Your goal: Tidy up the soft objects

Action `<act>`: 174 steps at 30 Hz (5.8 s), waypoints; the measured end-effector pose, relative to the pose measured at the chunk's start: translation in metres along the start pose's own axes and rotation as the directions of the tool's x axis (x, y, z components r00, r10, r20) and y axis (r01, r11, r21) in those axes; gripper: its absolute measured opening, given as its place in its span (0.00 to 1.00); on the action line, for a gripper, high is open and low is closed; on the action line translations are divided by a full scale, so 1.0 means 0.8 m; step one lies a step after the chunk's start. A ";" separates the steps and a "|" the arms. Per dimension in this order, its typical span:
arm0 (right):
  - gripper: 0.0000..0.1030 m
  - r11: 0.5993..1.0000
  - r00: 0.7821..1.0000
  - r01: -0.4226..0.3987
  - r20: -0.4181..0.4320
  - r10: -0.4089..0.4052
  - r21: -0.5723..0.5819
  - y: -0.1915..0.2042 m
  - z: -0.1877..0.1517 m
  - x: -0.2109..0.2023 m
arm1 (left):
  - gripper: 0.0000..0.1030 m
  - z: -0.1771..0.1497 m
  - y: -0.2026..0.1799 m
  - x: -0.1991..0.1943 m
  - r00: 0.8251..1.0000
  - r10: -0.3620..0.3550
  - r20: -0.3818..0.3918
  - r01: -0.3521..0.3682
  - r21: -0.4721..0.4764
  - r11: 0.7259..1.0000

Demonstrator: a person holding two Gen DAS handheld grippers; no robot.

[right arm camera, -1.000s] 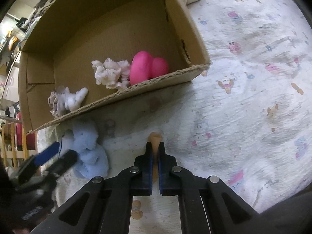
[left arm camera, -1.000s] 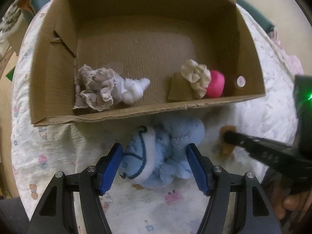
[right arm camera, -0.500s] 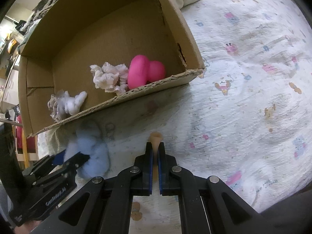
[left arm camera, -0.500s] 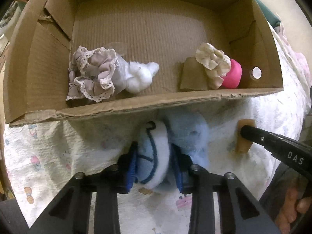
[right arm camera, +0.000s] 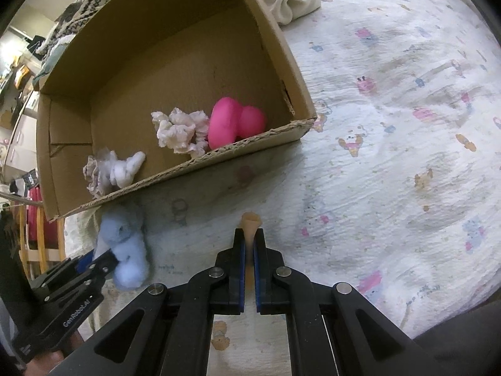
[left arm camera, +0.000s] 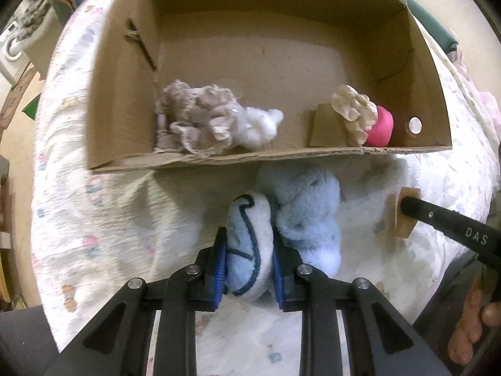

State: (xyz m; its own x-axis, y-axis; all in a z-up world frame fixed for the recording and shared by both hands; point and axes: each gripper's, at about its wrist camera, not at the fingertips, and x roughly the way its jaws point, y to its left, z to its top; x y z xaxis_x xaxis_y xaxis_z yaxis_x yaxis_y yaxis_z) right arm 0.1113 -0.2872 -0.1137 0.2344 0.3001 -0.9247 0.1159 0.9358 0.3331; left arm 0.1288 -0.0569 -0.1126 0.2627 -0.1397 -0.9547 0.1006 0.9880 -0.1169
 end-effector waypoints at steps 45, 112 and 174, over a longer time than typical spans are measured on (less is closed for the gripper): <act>0.06 0.956 0.931 -0.244 0.235 0.278 -0.161 0.077 0.005 -0.151 | 0.22 0.022 0.023 -0.212 0.935 0.053 0.352 -0.047 -0.026 0.999; 0.67 0.977 0.910 -0.175 0.358 0.209 -0.125 0.051 0.099 -0.071 | 0.27 0.127 -0.002 -0.073 0.933 0.108 0.344 -0.116 0.003 0.993; 1.00 0.969 0.818 0.058 0.567 0.093 -0.242 0.075 -0.055 -0.153 | 0.99 -0.038 0.043 -0.194 0.871 0.150 0.468 -0.088 -0.153 0.984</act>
State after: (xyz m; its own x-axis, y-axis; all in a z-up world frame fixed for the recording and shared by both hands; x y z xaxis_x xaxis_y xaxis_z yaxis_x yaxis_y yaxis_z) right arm 0.0471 -0.2592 0.0112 0.7499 0.2276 -0.6211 -0.1079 0.9684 0.2246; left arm 0.0620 0.0007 0.0235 0.6930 -0.0035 -0.7209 -0.0709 0.9948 -0.0730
